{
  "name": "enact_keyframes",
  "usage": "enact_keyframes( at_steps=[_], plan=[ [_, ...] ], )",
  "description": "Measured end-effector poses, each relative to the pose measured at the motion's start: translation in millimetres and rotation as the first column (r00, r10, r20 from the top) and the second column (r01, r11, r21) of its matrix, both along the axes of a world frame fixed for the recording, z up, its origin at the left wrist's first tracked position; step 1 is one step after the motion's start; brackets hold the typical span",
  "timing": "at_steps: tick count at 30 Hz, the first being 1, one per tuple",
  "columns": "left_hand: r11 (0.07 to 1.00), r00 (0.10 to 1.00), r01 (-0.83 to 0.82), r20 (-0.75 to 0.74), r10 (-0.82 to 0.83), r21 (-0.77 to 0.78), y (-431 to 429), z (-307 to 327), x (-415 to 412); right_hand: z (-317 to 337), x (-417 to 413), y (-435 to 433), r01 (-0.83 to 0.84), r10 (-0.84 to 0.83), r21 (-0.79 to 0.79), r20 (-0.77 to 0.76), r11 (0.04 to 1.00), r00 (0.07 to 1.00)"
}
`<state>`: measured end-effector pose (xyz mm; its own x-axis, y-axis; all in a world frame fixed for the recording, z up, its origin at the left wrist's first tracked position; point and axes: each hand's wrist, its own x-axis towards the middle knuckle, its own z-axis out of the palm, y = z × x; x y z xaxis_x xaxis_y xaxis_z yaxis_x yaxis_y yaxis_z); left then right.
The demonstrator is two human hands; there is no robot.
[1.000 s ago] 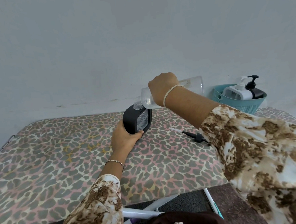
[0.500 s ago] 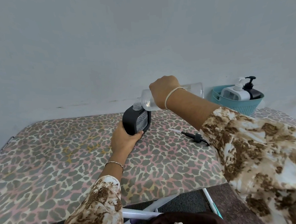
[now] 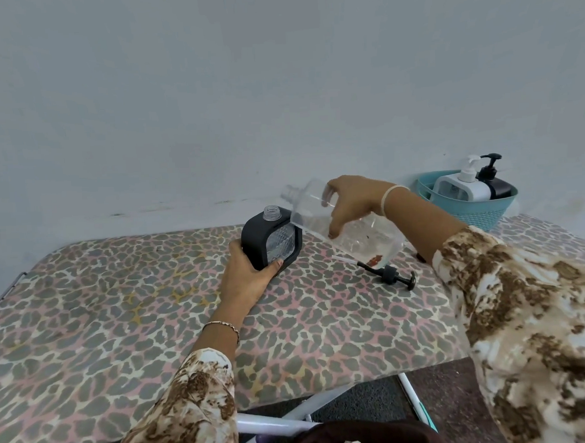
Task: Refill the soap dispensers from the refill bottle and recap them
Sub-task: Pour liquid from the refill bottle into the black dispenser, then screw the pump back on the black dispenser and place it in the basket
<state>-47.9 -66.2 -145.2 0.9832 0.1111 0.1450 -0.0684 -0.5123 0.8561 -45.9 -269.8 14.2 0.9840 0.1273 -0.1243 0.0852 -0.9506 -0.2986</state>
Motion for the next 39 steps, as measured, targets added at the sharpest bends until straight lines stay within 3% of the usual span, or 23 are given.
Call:
enact_keyframes(
  at_steps=[6,11,14,23,32,39],
  plan=[
    [0.994,0.996,0.093,0.008,-0.093,-0.056,1,0,0,-25,11,-33,0.118,-0.162,0.492,0.048,0.863,0.986],
    [0.994,0.993,0.108,0.052,-0.107,-0.019,2,-4,4,-48,23,-41,0.17,-0.36,0.726,0.113,0.666,0.926],
    [0.993,0.991,0.113,0.074,-0.11,-0.04,2,-5,6,-60,28,-41,0.136,-0.395,0.817,0.12,0.56,0.911],
    [0.96,0.983,0.181,0.051,-0.174,-0.214,2,-7,9,-91,42,-43,0.103,-0.44,0.874,0.135,0.475,0.888],
    [0.946,0.967,0.253,0.067,-0.244,-0.202,-1,-8,8,-101,45,-49,0.105,-0.43,0.875,0.125,0.473,0.894],
    [0.968,0.97,0.239,0.059,-0.236,-0.068,-1,-7,5,-99,28,-53,0.16,-0.395,0.866,0.046,0.474,0.918]
  ],
)
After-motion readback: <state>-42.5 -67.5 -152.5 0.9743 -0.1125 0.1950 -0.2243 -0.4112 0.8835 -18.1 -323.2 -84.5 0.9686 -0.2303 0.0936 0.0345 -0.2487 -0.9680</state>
